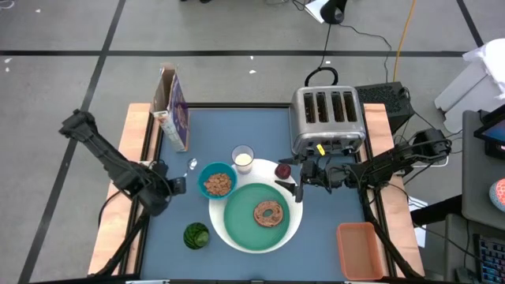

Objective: Arrange a breakfast setting
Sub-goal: Put the blue spoon to the left of the blue bowl

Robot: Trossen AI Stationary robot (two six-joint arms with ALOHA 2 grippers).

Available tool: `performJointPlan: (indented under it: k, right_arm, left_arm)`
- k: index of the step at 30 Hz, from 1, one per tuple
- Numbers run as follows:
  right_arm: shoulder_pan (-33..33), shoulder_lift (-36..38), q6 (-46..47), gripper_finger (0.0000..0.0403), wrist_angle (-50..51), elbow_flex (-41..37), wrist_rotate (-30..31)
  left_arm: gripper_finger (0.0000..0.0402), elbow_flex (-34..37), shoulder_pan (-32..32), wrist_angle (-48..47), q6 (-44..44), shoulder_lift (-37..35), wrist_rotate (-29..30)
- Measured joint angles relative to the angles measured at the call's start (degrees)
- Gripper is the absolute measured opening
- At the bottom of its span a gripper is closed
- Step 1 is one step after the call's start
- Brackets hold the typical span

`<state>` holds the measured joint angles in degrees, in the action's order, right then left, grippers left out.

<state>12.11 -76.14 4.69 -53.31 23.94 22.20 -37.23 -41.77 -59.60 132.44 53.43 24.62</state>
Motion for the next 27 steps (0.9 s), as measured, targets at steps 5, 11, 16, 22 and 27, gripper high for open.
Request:
performJointPlan:
  k: [5, 11, 16, 22, 27]
  right_arm:
    - [0.0, 0.0, 0.0, 0.0357, 0.0, 0.0, 0.1]
    - [0.0, 0.0, 0.2, 0.0357, 0.1, 0.0, 0.1]
    - [0.0, 0.0, 0.2, 0.0357, 0.0, 0.0, 0.2]
    - [0.0, 0.0, 0.2, 0.0357, 0.0, 0.0, 0.2]
    - [0.0, 0.0, 0.2, 0.0357, 0.0, 0.0, 0.2]
  left_arm:
    - [0.0051, 7.5, 2.1, 9.4, 0.1, 0.2, 0.9]
    - [0.0051, 14.4, 4.1, 20.9, 0.2, 0.3, 4.1]
    - [0.0051, 17.5, 4.7, 25.8, 0.3, 0.6, 4.1]
    - [0.0051, 17.7, 4.7, 27.7, 0.3, 0.7, 0.5]
    - [0.0051, 17.7, 4.7, 31.2, 0.3, 0.7, -0.6]
